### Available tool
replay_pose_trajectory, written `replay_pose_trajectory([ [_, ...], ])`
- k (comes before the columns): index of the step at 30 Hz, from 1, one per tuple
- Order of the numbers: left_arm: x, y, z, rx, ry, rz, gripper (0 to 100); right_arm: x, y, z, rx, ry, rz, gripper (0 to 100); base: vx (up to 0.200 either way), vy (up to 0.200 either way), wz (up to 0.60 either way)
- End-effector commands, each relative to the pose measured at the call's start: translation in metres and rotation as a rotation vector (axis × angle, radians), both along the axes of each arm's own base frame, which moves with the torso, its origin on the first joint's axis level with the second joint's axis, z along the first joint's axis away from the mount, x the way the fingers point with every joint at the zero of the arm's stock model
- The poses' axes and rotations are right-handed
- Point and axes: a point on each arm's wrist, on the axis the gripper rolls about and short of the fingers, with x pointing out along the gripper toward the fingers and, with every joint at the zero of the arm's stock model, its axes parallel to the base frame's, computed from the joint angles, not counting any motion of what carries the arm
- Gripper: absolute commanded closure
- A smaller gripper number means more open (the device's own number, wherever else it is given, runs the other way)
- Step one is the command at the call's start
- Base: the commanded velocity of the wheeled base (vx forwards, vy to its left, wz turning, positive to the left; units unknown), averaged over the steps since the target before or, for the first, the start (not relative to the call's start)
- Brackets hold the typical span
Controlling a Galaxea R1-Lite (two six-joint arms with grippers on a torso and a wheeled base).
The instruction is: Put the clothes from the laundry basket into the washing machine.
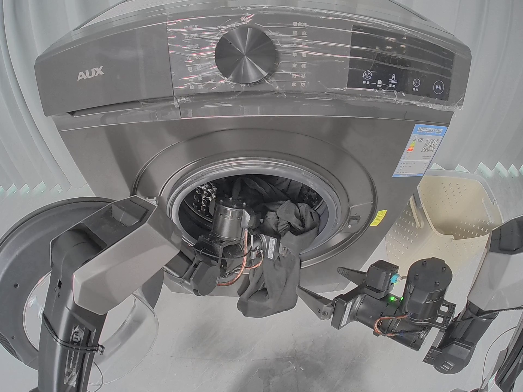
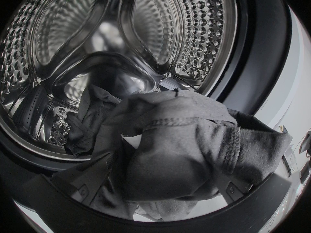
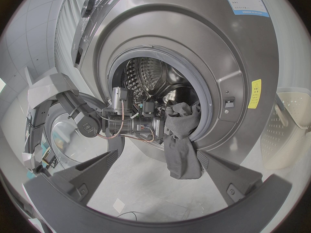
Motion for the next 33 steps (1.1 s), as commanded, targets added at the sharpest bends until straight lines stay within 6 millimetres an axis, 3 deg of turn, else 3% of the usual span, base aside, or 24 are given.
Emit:
replay_pose_trajectory([
  [1,-0.003,-0.005,-0.012,0.024,0.016,-0.019,0,0.0,0.0,-0.001,-0.002,0.002,0.001,0,0.0,0.0,0.0],
  [4,0.002,-0.007,-0.027,0.036,0.03,-0.014,0,0.0,0.001,-0.001,-0.002,0.004,0.001,0,0.0,0.0,0.0],
  [5,0.002,-0.007,-0.027,0.036,0.03,-0.014,100,0.0,0.001,-0.001,-0.002,0.004,0.001,0,0.0,0.0,0.0],
  [6,0.006,-0.006,-0.036,0.048,0.029,-0.011,100,0.0,0.001,-0.001,-0.002,0.004,0.001,0,0.0,0.0,0.0],
  [10,0.014,-0.009,-0.039,0.039,0.007,0.003,100,0.0,0.001,-0.001,-0.002,0.004,0.001,0,0.0,0.0,0.0],
  [13,0.036,-0.012,-0.026,-0.006,-0.077,0.067,100,-0.001,0.002,-0.001,-0.002,0.004,0.007,0,0.0,0.0,0.0],
  [21,0.087,0.008,0.016,-0.126,-0.269,0.283,100,-0.002,0.003,-0.002,-0.003,0.005,0.013,0,0.0,0.0,0.0],
  [25,0.099,0.022,0.03,-0.156,-0.312,0.333,100,-0.002,0.003,-0.002,-0.003,0.005,0.013,0,0.0,0.0,0.0],
  [31,0.097,0.021,0.025,-0.155,-0.31,0.333,100,-0.002,0.004,-0.004,-0.007,0.011,0.013,0,0.0,0.0,0.0],
  [32,0.097,0.021,0.026,-0.156,-0.311,0.333,0,-0.002,0.004,-0.004,-0.007,0.011,0.013,0,0.0,0.0,0.0],
  [33,0.096,0.021,0.027,-0.154,-0.308,0.332,0,-0.002,0.004,-0.004,-0.007,0.011,0.013,0,0.0,0.0,0.0],
])
